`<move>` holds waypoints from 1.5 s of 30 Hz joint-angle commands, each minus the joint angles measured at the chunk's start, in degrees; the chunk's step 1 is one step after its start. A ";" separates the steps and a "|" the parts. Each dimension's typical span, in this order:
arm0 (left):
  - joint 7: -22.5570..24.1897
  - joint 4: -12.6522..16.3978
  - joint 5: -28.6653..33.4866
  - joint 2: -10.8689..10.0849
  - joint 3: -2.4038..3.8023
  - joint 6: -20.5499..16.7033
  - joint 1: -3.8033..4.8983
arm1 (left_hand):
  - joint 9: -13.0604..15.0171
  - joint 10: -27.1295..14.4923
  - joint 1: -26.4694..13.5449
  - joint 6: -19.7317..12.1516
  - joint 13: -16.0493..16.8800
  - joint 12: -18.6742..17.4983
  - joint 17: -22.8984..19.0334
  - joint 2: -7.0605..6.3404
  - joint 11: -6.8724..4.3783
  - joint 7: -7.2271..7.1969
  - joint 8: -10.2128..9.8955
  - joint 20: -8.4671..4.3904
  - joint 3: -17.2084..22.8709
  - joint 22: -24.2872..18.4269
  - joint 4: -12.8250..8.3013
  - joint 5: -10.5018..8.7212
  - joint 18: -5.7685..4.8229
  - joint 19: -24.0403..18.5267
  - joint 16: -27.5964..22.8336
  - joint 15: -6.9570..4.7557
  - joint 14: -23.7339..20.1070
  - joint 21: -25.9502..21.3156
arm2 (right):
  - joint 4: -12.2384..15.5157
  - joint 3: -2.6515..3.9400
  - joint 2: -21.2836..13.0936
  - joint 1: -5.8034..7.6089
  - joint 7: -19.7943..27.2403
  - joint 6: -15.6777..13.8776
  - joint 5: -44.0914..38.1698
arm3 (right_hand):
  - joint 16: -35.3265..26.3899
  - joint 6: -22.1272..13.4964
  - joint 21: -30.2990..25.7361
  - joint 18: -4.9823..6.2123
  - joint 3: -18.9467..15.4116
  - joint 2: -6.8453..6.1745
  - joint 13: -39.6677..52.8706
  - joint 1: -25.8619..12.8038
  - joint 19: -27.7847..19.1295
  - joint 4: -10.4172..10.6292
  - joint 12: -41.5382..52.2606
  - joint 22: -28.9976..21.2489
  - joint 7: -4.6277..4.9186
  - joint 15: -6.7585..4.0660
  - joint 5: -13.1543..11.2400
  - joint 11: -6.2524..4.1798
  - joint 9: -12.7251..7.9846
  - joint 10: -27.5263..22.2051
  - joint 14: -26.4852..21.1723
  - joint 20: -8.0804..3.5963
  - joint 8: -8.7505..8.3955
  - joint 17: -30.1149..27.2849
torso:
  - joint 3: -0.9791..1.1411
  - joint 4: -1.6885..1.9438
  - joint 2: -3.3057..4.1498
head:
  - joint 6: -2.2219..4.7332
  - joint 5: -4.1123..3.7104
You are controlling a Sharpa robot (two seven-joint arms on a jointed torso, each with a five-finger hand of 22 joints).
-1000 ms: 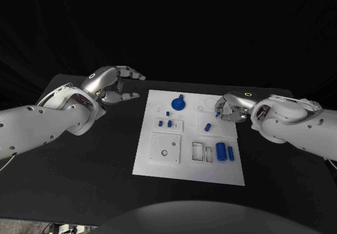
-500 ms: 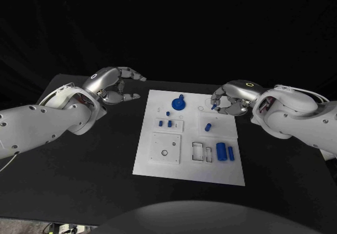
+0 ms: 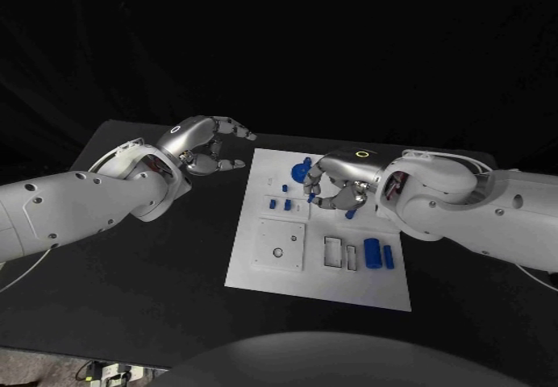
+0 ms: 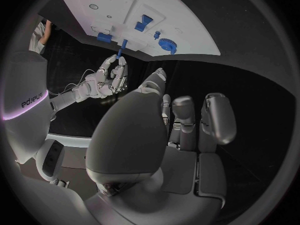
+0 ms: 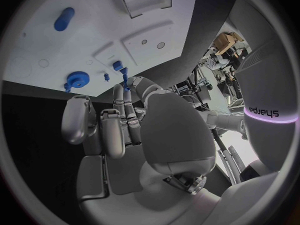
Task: Assemble the parts on the task board
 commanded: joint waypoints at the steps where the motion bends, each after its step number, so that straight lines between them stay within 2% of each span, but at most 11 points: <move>1: -0.05 -0.18 0.05 0.38 0.03 1.33 -0.03 | -0.08 -0.49 -0.31 -0.59 -0.05 -0.24 -0.12 -0.08 0.03 -0.05 -0.36 0.12 -0.03 9.82 0.12 -0.23 -0.02 -0.11 -0.20 -0.04 0.03 -0.19 | -0.47 -0.03 1.64 -0.88 -0.68 2.80 -4.40 | -0.33 -0.45 -0.31 0.75 0.24 -0.13 -0.09 -0.35 -0.27 -0.35 -0.04 8.85 -0.04 -0.19 0.13 0.00 0.08 0.41 0.13 -0.08 -0.10 2.97 | 0.02 0.48 -0.09 | 0.00 0.42; 3: -0.08 -0.23 0.05 0.52 0.03 1.44 -0.04 | -0.09 -0.52 -0.30 -0.68 -0.05 -0.25 -0.15 -0.06 0.04 -0.04 -0.37 0.13 -0.02 9.82 0.12 -0.23 -0.02 -0.13 -0.22 -0.04 0.00 -0.21 | -0.80 -0.03 2.74 -1.47 -0.62 2.89 -5.28 | -0.32 -0.47 -0.26 0.74 0.31 -0.13 -0.12 -0.31 -0.24 -0.41 -0.06 8.87 -0.03 -0.19 0.19 0.00 0.10 0.43 0.13 -0.08 -0.11 2.96 | 0.06 0.62 -0.10 | 0.00 0.53; 7: -0.18 -0.25 0.06 0.59 0.03 1.66 -0.05 | -0.11 -0.58 -0.28 -1.00 -0.05 -0.28 -0.15 -0.02 0.07 -0.04 -0.41 0.14 0.00 9.81 0.12 -0.21 -0.01 -0.14 -0.23 -0.02 -0.02 -0.25 | -1.49 -0.02 4.73 -2.80 -0.50 3.06 -7.02 | -0.33 -0.51 -0.30 0.75 0.40 -0.14 -0.16 -0.23 -0.26 -0.51 -0.07 8.85 -0.01 -0.20 0.27 -0.01 0.11 0.46 0.13 -0.08 -0.13 2.94 | 0.12 0.69 -0.12 | 0.00 0.86; 14: -0.32 -0.19 0.06 0.59 0.03 1.73 -0.06 | -0.13 -0.63 -0.26 -1.13 -0.04 -0.31 -0.23 0.01 0.09 -0.01 -0.42 0.15 0.03 9.79 0.11 -0.19 0.00 -0.17 -0.28 0.00 -0.07 -0.32 | -2.10 -0.02 6.06 -4.75 -0.76 2.79 -10.04 | -0.35 -0.61 -0.29 0.76 0.68 -0.17 -0.28 -0.03 -0.24 -0.80 -0.11 8.86 0.04 -0.22 0.53 -0.01 0.17 0.59 0.11 -0.09 -0.18 2.86 | 0.05 0.48 -0.07 | 0.00 1.47; 27: -0.26 -0.38 0.06 0.92 0.03 2.24 -0.06 | -0.18 -0.75 -0.18 -1.87 -0.02 -0.37 -0.39 0.12 0.23 0.18 -0.49 0.19 0.11 9.77 0.10 -0.14 0.01 -0.22 -0.39 0.07 -0.19 -0.40 | -1.40 -0.02 4.86 -6.27 -1.46 2.04 -11.73 | -0.42 -0.78 -0.33 0.77 0.82 -0.28 -0.37 0.01 -0.25 -0.98 -0.14 8.84 0.10 -0.21 0.66 0.01 0.18 0.68 0.06 -0.09 -0.29 2.73 | 0.10 0.29 -0.14 | 0.00 1.27; 31: -0.26 -0.35 0.06 0.95 0.03 2.36 -0.06 | -0.18 -0.75 -0.18 -1.87 -0.02 -0.37 -0.39 0.12 0.23 0.18 -0.49 0.19 0.11 9.77 0.10 -0.14 0.01 -0.22 -0.39 0.07 -0.19 -0.40 | -1.50 -0.02 4.61 -6.73 -1.47 1.93 -11.59 | -0.45 -0.80 -0.34 0.77 0.84 -0.28 -0.38 0.00 -0.26 -0.99 -0.13 8.84 0.11 -0.21 0.68 0.01 0.18 0.72 0.04 -0.09 -0.31 2.68 | 0.05 0.36 -0.14 | 0.00 1.14; 37: -0.44 -0.24 0.06 0.80 0.03 2.75 -0.06 | -0.18 -0.79 -0.16 -1.90 -0.01 -0.38 -0.48 0.18 0.30 0.33 -0.47 0.21 0.15 9.75 0.11 -0.12 0.02 -0.27 -0.44 0.11 -0.25 -0.51 | -1.60 -0.02 4.48 -7.44 -1.39 1.62 -11.23 | -0.45 -0.80 -0.34 0.77 0.84 -0.28 -0.38 0.00 -0.26 -0.99 -0.13 8.84 0.11 -0.21 0.68 0.01 0.18 0.72 0.04 -0.09 -0.31 2.68 | 0.12 0.39 -0.07 | 0.00 1.30; 45: -0.68 -0.20 0.02 0.83 0.04 3.04 -0.06 | -0.15 -0.81 -0.17 -1.74 -0.01 -0.39 -0.58 0.24 0.35 0.47 -0.43 0.24 0.18 9.74 0.11 -0.12 0.02 -0.29 -0.49 0.14 -0.31 -0.55 | -1.60 -0.02 4.47 -7.91 -1.23 0.98 -11.04 | -0.44 -0.80 -0.31 0.76 0.86 -0.28 -0.39 -0.02 -0.24 -0.99 -0.13 8.85 0.14 -0.21 0.69 0.02 0.18 0.75 0.04 -0.09 -0.32 2.68 | 0.10 0.31 -0.10 | 0.00 1.49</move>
